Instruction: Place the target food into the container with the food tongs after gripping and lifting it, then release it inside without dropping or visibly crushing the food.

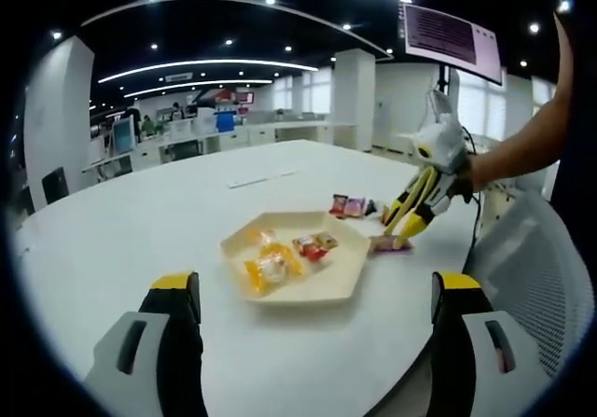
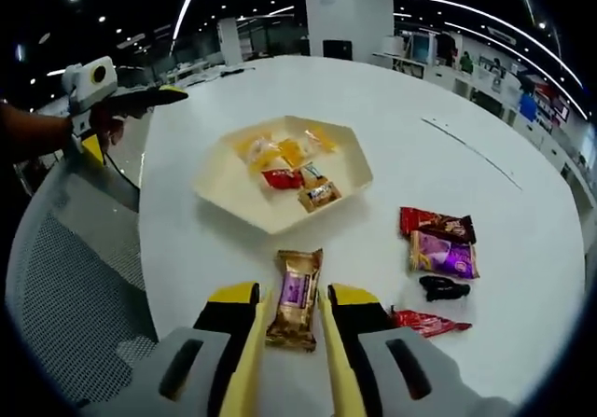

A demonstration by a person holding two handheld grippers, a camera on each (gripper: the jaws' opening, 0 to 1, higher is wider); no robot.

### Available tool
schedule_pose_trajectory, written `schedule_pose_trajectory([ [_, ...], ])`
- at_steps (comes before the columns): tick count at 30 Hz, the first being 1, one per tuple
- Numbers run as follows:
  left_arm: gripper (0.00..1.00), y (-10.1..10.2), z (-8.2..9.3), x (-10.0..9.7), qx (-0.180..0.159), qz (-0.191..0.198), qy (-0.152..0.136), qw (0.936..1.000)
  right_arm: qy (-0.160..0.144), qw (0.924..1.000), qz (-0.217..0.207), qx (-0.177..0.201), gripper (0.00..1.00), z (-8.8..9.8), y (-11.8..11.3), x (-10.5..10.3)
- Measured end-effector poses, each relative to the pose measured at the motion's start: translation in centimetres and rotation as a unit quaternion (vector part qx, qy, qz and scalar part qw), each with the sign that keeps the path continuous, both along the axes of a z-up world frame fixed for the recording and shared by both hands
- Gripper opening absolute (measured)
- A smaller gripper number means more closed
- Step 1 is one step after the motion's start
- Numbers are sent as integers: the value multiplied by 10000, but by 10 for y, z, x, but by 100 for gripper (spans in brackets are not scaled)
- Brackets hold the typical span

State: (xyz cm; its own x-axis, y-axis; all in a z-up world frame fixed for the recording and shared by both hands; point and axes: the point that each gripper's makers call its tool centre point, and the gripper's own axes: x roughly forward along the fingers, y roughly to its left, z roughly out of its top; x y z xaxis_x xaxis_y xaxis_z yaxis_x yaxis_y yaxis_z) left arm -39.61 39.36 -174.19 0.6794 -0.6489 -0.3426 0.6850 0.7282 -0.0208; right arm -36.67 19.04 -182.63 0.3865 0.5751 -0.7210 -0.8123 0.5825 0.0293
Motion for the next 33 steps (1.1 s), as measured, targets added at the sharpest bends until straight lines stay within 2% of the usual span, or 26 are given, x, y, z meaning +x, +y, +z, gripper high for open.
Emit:
schedule_pose_trajectory([
  [2, 100, 0, 1, 0, -7, 8, -9, 10000, -70, 9996, 25, -265, 27, -5, -5, 1],
  [10, 100, 1, 2, 1, -22, 47, -30, 10000, 84, 9996, -190, -205, 24, -9, -8, 1],
  [15, 99, 1, 2, 1, -27, 50, -23, 10000, 111, 9996, -149, -206, 26, -9, -7, 1],
  [17, 99, 1, 2, 1, -17, 47, -24, 10000, 119, 9998, -161, 28, 28, -5, -1, 1],
  [21, 99, 1, 0, 1, -9, 41, -17, 10000, 253, 9993, -254, -108, 26, -8, -5, 5],
  [33, 99, 1, 1, 1, -7, 42, -18, 10000, 169, 9992, -265, -261, 24, -6, -6, 4],
])
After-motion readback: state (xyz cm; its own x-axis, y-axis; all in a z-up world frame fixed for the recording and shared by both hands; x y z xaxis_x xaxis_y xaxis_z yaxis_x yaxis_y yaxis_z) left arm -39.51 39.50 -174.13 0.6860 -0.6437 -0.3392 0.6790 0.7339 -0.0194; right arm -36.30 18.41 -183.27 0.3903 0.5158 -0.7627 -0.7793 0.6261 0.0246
